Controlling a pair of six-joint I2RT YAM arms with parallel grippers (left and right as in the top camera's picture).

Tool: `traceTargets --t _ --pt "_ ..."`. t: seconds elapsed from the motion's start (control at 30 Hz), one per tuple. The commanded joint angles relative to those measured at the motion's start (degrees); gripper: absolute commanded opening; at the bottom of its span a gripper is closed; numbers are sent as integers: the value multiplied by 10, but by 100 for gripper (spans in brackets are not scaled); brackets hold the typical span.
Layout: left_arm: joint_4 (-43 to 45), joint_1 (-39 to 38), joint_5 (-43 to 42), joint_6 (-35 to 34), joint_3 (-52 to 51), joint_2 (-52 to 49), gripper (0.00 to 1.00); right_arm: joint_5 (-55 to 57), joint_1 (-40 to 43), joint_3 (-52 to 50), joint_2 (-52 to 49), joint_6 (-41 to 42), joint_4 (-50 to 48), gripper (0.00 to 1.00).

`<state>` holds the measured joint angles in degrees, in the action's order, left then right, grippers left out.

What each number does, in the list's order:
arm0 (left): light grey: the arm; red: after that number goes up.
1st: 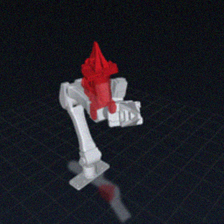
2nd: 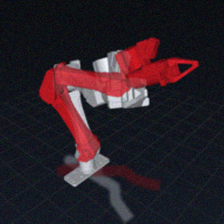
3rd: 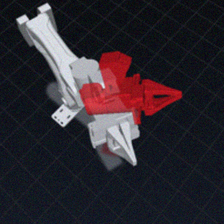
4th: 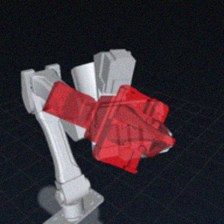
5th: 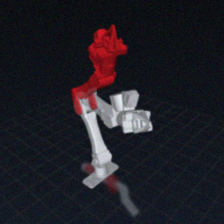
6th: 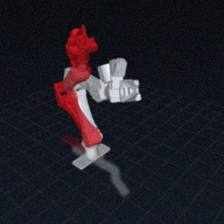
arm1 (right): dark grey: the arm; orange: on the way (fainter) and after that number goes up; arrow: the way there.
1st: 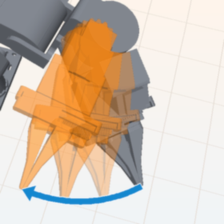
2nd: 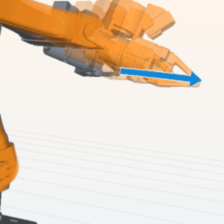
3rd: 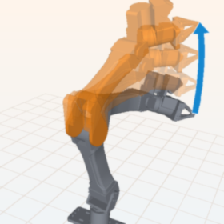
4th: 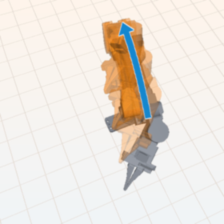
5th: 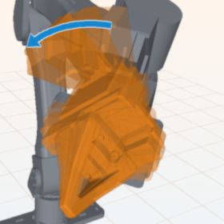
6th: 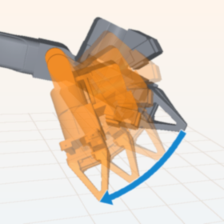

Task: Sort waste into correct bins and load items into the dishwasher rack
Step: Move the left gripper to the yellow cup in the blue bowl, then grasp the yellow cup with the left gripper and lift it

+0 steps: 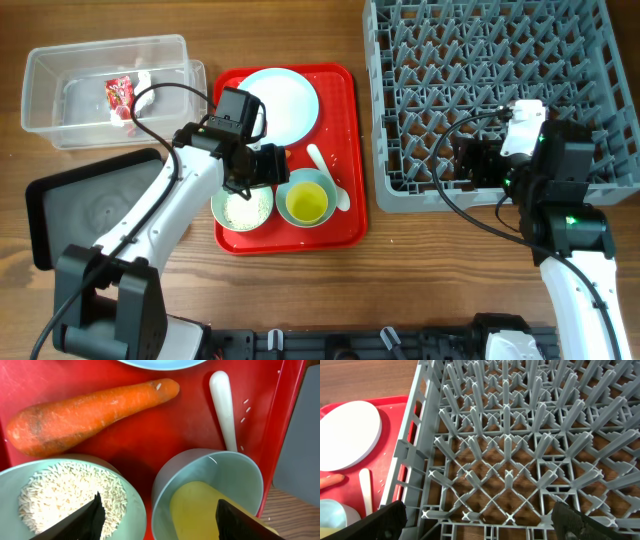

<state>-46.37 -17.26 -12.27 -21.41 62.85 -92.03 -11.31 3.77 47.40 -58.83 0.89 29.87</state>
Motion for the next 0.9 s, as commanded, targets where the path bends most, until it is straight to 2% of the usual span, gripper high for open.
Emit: traceTargets --t 0.0,0.17,0.33,0.47,0.6,0.87 --pt "-2 -3 -50 -12 4 7 74 10 -2 14 -2 8 0 95" --pt "-4 -3 -127 29 4 16 75 10 -2 14 -2 7 1 95" --pt "-24 -3 -132 32 4 39 73 10 -2 14 -2 7 2 95" --pt "-55 -3 -131 32 4 43 65 10 -2 14 -2 7 2 95" --pt "-70 -17 -104 31 -6 41 63 10 -2 14 -2 7 2 95" --pt "-29 -73 -21 29 -30 36 61 10 -2 14 -2 7 2 95"
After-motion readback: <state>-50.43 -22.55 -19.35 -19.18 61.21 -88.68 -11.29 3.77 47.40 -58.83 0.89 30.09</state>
